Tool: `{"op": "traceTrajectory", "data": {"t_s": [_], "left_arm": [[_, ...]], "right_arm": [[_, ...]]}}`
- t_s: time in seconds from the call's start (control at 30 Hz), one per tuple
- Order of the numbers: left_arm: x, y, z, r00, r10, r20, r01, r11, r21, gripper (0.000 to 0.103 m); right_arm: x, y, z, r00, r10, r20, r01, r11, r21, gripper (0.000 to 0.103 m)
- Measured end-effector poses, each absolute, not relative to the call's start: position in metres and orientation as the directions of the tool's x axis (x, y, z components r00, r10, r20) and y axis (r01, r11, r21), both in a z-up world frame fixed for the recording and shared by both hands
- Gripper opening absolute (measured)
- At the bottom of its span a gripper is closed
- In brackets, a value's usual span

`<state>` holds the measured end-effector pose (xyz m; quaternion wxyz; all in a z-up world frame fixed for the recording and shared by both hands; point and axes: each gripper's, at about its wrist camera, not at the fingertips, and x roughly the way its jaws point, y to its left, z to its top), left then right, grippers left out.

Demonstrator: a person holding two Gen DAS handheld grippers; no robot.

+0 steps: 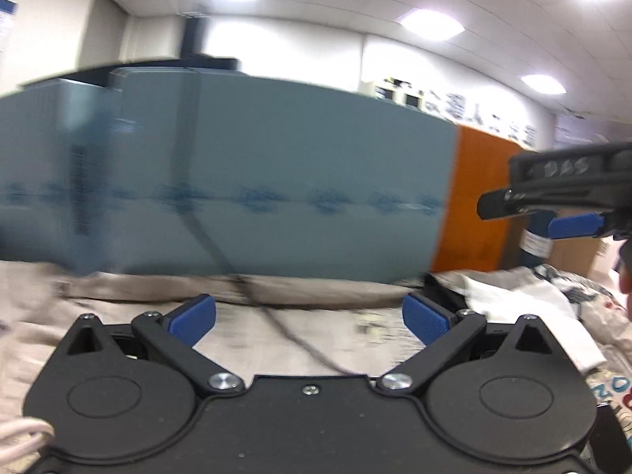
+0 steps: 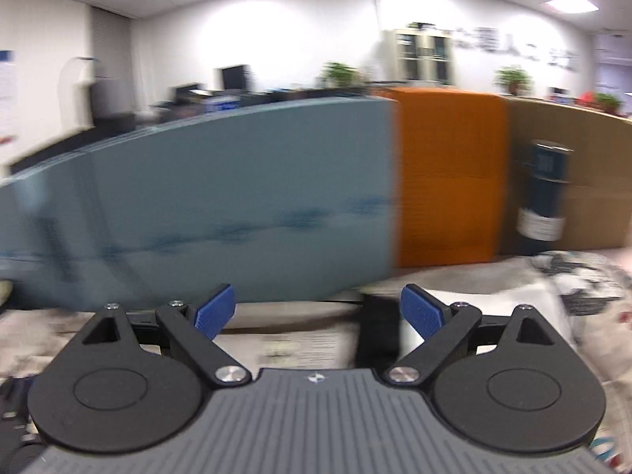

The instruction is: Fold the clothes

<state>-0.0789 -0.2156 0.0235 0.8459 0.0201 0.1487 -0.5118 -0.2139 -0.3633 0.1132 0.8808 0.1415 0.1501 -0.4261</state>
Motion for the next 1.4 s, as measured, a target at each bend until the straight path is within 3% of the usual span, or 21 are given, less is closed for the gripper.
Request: {"op": "traceTrajectory", "data": {"t_s": [0.2, 0.33, 0.43, 0.57, 0.9, 1.4], "left_arm": [[-0.038, -0.142, 0.042, 0.509, -0.828, -0.234, 0.835, 0.541, -0.101, 0.103], [-0.022, -0.112, 0.049, 0.493, -0.841, -0.222, 0.844, 0.525, -0.112, 0.103], [-0.020, -0.104, 0.047, 0.454, -0.871, -0.187, 0.876, 0.475, -0.082, 0.103], [-0.020, -0.120, 0.031, 0.392, -0.890, -0.232, 0.916, 0.402, 0.002, 0.103], [-0.033, -0.182, -0.014, 0.273, -0.902, -0.334, 0.954, 0.298, -0.023, 0.103], [-0.013, -0.224, -0.038, 0.315, -0.865, -0.392, 0.943, 0.333, 0.023, 0.103]], "right_arm": [[-0.167, -0.289, 0.124, 0.650, -0.684, -0.330, 0.748, 0.652, 0.124, 0.091], [-0.158, -0.256, 0.110, 0.630, -0.710, -0.315, 0.771, 0.619, 0.148, 0.101], [-0.159, -0.239, 0.088, 0.612, -0.726, -0.313, 0.788, 0.596, 0.156, 0.103], [-0.171, -0.242, 0.058, 0.550, -0.758, -0.351, 0.834, 0.516, 0.194, 0.103], [-0.211, -0.265, -0.001, 0.269, -0.854, -0.446, 0.963, 0.235, 0.130, 0.103], [-0.188, -0.285, -0.026, 0.253, -0.823, -0.508, 0.967, 0.232, 0.105, 0.103]]}}
